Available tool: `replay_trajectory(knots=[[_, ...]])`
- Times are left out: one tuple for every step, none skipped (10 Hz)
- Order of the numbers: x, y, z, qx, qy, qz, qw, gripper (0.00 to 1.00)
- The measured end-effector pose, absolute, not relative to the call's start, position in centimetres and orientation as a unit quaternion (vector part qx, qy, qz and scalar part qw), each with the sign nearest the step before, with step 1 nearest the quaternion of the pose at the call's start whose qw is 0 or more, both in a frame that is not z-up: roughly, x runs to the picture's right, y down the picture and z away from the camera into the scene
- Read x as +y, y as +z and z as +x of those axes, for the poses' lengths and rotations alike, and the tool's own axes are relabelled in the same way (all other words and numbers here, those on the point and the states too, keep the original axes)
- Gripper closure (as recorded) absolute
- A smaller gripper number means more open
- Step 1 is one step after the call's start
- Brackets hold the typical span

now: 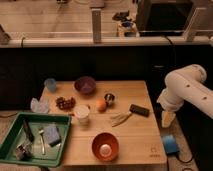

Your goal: Place apple in paper cup

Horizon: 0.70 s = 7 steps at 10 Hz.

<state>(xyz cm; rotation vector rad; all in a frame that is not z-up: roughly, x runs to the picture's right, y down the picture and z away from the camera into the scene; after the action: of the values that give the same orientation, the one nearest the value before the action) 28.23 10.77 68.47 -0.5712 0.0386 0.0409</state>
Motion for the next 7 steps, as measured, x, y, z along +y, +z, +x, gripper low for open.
replay_trajectory(knots=[[10.8,68.5,28.2,0.019,0.02,-0.282,0.959,0.2],[10.8,68.5,28.2,0.019,0.02,-0.282,0.959,0.2],[10.8,68.5,28.2,0.019,0.02,-0.282,0.959,0.2],[10.8,68.5,28.0,0.019,0.017,-0.282,0.959,0.2],[10.4,69.0,26.5,0.017,-0.001,-0.278,0.96,0.2],[10.2,69.2,25.3,0.017,-0.01,-0.275,0.961,0.2],[10.1,69.4,24.1,0.015,-0.017,-0.274,0.961,0.2]])
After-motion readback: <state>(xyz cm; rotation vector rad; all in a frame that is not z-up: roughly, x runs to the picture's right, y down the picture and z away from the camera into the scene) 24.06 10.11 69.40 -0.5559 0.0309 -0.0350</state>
